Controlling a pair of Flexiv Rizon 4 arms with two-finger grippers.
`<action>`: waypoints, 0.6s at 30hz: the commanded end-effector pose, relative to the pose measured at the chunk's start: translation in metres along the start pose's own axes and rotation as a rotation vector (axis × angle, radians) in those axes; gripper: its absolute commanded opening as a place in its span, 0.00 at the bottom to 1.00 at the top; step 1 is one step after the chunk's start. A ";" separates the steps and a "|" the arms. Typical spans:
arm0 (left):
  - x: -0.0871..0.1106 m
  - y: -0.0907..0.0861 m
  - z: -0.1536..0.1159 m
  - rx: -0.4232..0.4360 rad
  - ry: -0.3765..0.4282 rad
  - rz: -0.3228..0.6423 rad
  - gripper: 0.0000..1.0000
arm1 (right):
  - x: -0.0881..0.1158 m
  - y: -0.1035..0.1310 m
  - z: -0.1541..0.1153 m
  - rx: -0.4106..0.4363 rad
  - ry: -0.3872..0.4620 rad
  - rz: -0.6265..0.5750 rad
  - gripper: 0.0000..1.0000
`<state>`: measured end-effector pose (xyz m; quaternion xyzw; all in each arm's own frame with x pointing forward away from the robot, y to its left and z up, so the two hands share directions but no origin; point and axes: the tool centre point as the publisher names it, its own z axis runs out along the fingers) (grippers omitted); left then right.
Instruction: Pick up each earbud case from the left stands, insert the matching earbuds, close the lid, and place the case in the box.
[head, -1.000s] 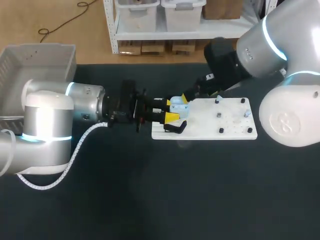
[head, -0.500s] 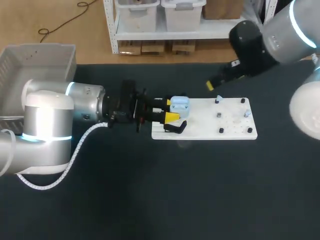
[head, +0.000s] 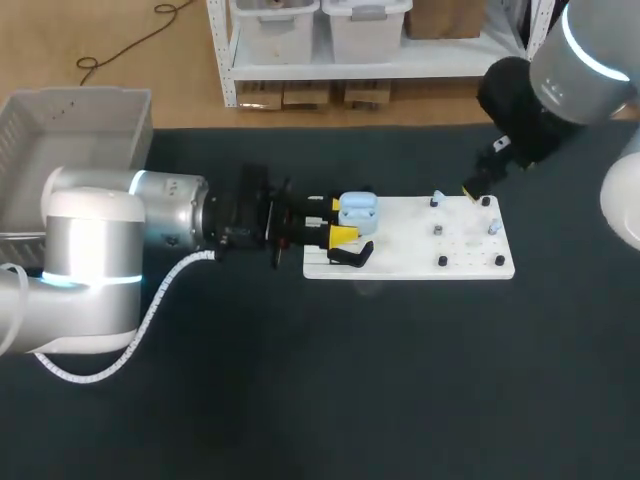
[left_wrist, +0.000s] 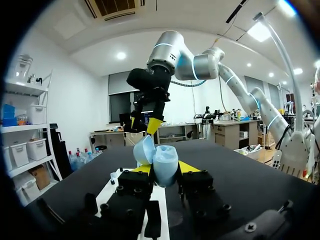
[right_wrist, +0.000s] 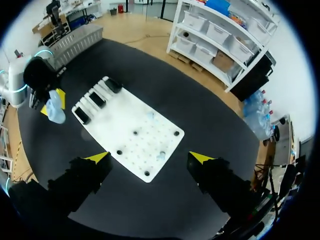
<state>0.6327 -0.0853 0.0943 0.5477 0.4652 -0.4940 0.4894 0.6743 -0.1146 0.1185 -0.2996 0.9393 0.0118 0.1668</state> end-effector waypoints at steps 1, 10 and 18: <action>0.000 -0.002 0.000 -0.007 0.000 0.002 0.00 | 0.001 -0.002 0.011 0.016 0.048 0.005 1.00; 0.000 -0.002 0.000 -0.007 0.000 0.002 0.00 | 0.017 0.004 0.028 0.023 0.181 -0.028 1.00; 0.000 -0.002 0.000 -0.007 0.000 0.002 0.00 | 0.028 0.009 0.045 0.064 0.285 -0.003 0.87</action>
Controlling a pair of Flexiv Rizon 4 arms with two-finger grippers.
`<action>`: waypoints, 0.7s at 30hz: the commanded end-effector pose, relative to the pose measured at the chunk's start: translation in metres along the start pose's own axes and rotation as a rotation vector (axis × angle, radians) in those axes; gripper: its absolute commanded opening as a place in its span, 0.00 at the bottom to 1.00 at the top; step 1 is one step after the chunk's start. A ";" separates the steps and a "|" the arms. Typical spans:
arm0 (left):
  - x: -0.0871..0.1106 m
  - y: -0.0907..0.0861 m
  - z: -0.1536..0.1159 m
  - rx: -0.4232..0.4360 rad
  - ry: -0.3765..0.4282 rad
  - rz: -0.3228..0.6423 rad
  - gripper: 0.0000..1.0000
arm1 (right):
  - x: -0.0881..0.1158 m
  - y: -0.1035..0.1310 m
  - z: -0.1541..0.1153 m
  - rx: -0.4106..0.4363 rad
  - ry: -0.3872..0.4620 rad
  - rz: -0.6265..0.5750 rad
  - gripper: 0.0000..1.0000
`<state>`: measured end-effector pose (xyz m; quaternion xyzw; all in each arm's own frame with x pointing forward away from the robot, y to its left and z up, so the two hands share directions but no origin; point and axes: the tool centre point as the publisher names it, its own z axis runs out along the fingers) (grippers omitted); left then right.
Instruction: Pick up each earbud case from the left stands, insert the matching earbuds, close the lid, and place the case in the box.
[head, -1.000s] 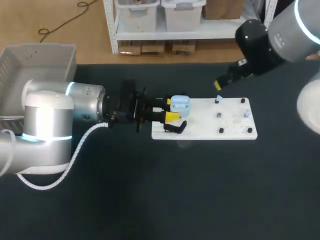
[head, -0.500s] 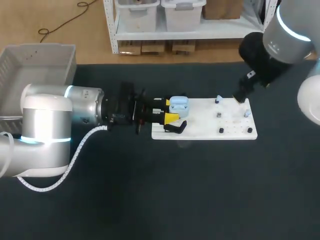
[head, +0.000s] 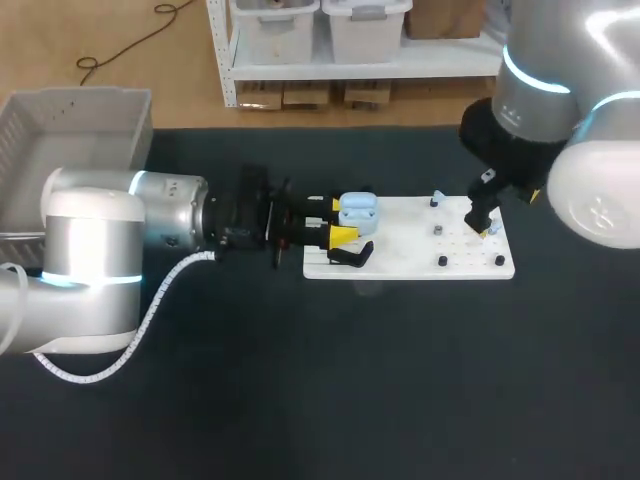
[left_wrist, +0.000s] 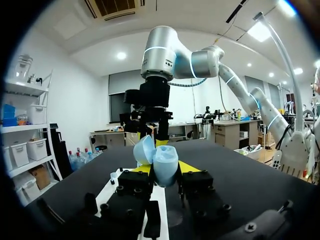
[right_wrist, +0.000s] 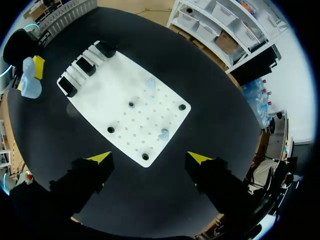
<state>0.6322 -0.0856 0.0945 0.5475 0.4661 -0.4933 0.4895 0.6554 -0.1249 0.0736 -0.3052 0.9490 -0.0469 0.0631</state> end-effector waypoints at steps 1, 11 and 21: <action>0.000 -0.002 0.000 -0.006 -0.002 0.003 0.00 | -0.008 0.003 0.010 0.021 0.057 0.036 0.87; 0.000 -0.002 0.000 -0.006 -0.002 0.003 0.00 | -0.004 -0.003 0.026 0.096 0.085 0.202 0.71; 0.000 -0.002 0.000 -0.006 -0.002 0.003 0.00 | -0.003 -0.008 0.039 0.122 0.081 0.264 0.53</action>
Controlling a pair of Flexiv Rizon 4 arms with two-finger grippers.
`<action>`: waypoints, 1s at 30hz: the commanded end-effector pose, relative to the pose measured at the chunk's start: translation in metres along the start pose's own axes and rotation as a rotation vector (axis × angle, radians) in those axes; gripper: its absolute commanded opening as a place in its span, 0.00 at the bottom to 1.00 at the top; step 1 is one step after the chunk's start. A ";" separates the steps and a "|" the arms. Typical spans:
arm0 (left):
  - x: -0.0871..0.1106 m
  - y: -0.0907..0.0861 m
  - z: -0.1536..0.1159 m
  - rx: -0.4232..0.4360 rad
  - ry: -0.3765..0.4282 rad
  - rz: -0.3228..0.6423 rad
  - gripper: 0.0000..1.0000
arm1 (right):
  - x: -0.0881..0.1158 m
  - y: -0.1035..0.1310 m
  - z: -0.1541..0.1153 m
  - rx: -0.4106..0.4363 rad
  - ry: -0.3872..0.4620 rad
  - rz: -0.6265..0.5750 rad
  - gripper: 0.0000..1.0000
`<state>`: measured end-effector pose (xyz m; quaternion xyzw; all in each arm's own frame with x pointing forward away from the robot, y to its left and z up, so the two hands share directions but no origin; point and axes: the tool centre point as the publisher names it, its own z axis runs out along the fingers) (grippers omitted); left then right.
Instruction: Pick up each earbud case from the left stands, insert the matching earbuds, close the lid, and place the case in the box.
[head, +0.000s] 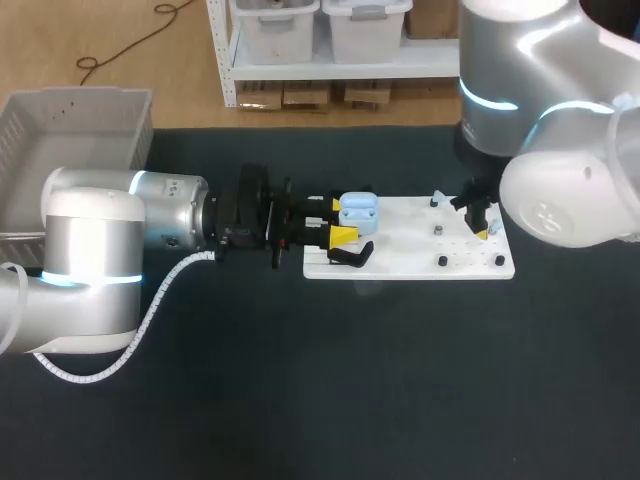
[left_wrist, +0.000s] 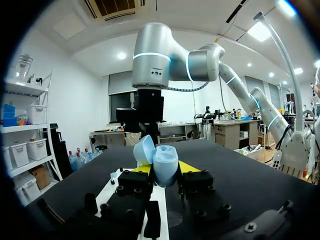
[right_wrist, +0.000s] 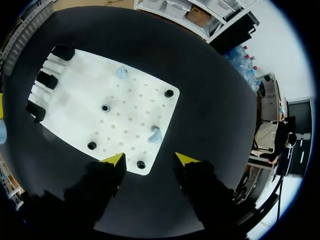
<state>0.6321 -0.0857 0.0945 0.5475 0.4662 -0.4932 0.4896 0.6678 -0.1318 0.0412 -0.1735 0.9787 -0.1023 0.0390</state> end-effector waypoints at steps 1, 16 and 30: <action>0.000 -0.002 0.000 -0.005 -0.002 0.003 0.00 | -0.001 0.001 0.006 0.013 -0.016 0.008 0.53; 0.000 -0.002 0.000 -0.005 -0.002 0.003 0.00 | -0.009 -0.003 0.018 0.047 -0.024 0.032 0.46; 0.000 -0.002 0.000 -0.005 -0.002 0.003 0.00 | -0.014 -0.005 0.024 0.080 -0.049 0.059 0.43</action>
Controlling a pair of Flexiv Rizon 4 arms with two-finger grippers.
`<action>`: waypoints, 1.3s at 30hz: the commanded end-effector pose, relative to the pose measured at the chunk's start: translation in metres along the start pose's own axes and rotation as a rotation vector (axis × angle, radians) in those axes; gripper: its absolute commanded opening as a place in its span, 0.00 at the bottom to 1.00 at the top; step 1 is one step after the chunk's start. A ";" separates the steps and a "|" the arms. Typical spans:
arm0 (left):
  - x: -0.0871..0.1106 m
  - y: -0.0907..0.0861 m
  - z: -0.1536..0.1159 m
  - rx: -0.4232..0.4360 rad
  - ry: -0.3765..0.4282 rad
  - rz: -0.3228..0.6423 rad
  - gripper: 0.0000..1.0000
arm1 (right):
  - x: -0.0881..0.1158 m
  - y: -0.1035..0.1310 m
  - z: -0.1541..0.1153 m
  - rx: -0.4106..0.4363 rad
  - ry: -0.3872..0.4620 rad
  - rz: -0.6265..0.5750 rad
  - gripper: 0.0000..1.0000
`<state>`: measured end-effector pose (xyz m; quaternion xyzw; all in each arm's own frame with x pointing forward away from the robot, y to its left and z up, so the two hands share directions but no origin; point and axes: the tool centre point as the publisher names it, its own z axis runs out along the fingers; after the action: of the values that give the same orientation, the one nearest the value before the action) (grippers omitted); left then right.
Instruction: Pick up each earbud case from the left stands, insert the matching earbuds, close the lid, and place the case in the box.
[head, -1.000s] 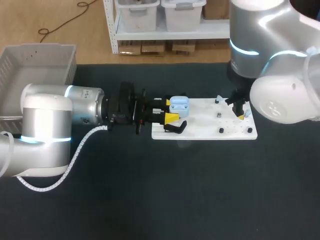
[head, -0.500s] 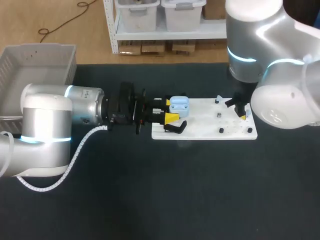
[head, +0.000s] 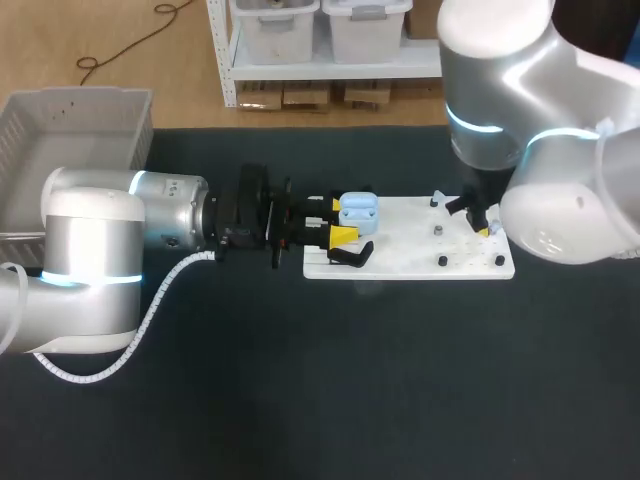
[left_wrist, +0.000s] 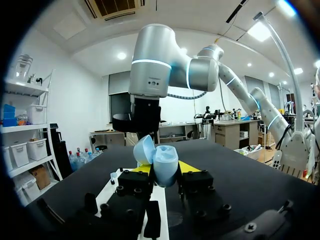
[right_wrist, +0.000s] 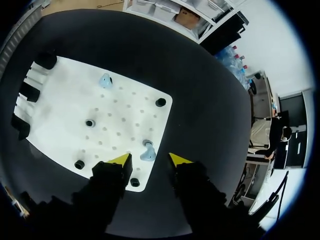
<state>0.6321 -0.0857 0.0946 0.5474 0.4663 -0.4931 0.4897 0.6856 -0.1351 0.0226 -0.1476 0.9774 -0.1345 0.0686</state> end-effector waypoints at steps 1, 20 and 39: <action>0.000 -0.002 0.000 -0.005 -0.002 0.003 0.00 | 0.001 0.000 0.004 0.007 -0.008 0.006 0.42; 0.000 -0.002 0.000 -0.005 -0.002 0.003 0.00 | 0.000 -0.001 0.009 0.023 -0.020 0.007 0.31; 0.000 -0.002 0.000 -0.005 -0.002 0.003 0.00 | -0.001 -0.001 0.013 0.030 -0.009 -0.007 0.16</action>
<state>0.6321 -0.0857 0.0946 0.5474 0.4663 -0.4931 0.4897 0.6883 -0.1395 0.0116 -0.1510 0.9745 -0.1483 0.0744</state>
